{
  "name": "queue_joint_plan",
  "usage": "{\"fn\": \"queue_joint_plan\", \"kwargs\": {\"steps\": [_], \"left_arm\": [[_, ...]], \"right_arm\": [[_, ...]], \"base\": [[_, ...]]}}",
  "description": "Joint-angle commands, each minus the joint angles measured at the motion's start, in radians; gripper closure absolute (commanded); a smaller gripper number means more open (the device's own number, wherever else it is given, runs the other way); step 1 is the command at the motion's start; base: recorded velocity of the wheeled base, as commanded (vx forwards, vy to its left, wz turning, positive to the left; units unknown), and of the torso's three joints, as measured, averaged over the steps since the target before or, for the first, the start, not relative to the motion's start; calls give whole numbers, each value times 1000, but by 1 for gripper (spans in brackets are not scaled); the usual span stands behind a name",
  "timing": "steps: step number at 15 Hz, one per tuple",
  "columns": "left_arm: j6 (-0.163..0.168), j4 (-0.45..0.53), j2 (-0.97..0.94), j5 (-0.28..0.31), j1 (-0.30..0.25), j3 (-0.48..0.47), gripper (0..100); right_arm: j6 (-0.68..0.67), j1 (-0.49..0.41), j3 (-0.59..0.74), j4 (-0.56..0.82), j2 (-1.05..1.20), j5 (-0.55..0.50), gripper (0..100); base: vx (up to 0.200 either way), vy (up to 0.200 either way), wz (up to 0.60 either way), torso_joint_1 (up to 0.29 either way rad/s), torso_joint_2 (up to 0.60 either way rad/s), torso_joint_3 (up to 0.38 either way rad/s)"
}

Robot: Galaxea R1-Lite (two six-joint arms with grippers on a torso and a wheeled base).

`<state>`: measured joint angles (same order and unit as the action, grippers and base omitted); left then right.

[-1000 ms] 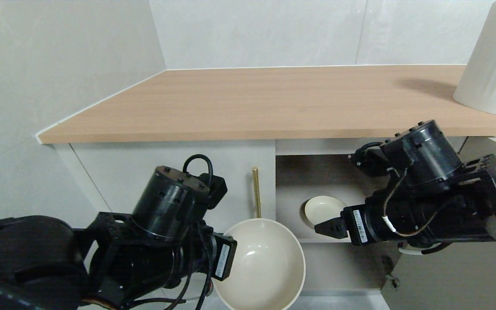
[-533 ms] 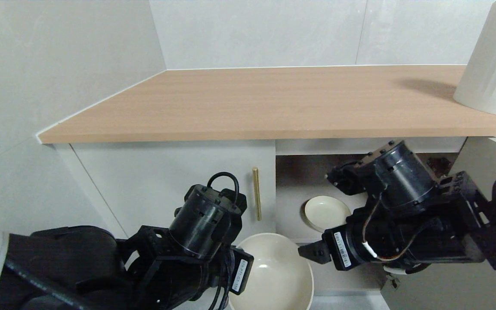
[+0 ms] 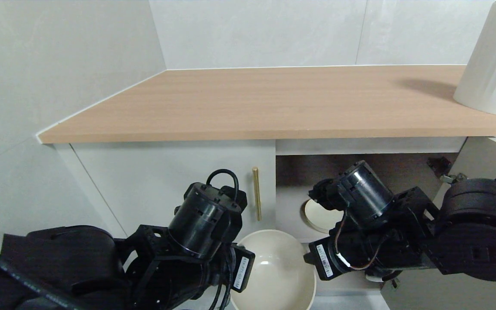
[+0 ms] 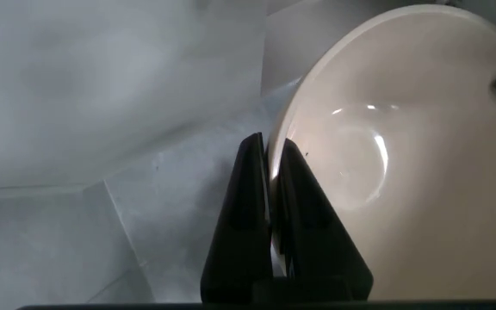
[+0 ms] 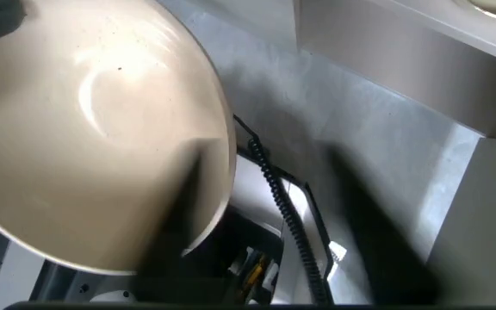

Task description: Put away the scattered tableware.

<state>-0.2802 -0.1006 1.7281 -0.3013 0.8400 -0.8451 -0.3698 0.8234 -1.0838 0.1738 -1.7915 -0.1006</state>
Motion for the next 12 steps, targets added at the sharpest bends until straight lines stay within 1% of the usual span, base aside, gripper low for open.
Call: {"fn": "queue_joint_plan", "kwargs": {"steps": [1, 8, 10, 12], "left_arm": [[-1, -4, -4, -1, 1, 0, 100], [-1, -7, -8, -1, 1, -2, 100], [-11, -7, -8, -1, 1, -2, 100], [-11, -5, -7, -2, 1, 0, 100]], "right_arm": [[0, 0, -1, 0, -11, 1, 100], [0, 0, 1, -11, -9, 1, 100], [0, 0, 1, -11, -11, 1, 100], [0, 0, 1, -11, -11, 1, 100]], "base": [[0, 0, 0, 0, 0, 0], [0, 0, 0, 0, 0, 0], [0, 0, 0, 0, 0, 0], [0, 0, 0, 0, 0, 0]]}}
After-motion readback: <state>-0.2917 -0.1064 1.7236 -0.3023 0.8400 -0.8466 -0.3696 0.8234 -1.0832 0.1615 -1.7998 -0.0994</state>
